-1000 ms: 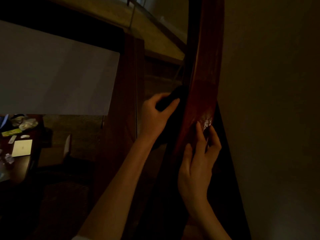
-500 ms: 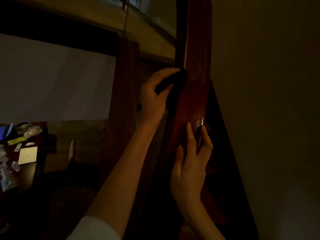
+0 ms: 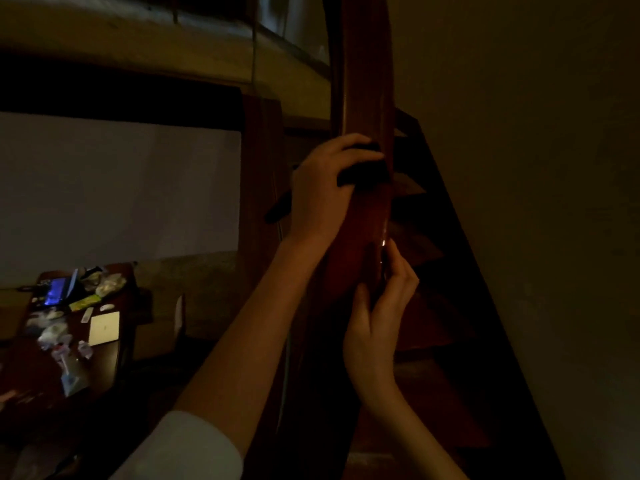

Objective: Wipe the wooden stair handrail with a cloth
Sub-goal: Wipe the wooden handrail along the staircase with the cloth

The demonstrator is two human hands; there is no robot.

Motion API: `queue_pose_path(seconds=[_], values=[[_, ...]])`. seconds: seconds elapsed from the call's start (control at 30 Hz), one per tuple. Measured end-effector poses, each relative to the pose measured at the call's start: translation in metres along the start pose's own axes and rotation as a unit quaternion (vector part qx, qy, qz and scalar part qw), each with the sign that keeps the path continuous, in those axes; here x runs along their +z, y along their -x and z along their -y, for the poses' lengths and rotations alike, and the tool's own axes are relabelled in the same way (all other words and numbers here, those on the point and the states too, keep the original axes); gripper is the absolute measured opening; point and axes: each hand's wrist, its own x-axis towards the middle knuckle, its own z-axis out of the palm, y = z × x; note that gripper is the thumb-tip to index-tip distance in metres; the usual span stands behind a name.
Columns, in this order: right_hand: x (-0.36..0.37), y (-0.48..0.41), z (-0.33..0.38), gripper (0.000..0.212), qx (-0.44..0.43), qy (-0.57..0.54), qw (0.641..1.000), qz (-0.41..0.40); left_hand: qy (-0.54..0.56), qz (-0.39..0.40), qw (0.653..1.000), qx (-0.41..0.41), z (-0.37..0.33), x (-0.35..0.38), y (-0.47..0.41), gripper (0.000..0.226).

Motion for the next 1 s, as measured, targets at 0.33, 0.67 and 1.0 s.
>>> queue_pose_path(seconds=[0.33,0.67,1.0], values=[[-0.029,0.018,-0.007,0.037,0.050,-0.189,0.978,0.078,0.010,0.104,0.990,-0.097,-0.038,-0.046,0.142,0.035],[-0.063,-0.010,0.004,0.036,0.163,-0.380,0.910,0.031,-0.007,0.201,0.977,-0.063,-0.093,0.020,0.115,0.044],[-0.051,-0.107,-0.077,0.022,0.225,-0.358,0.904,0.069,-0.290,0.065,0.953,-0.052,-0.044,0.057,0.060,0.057]])
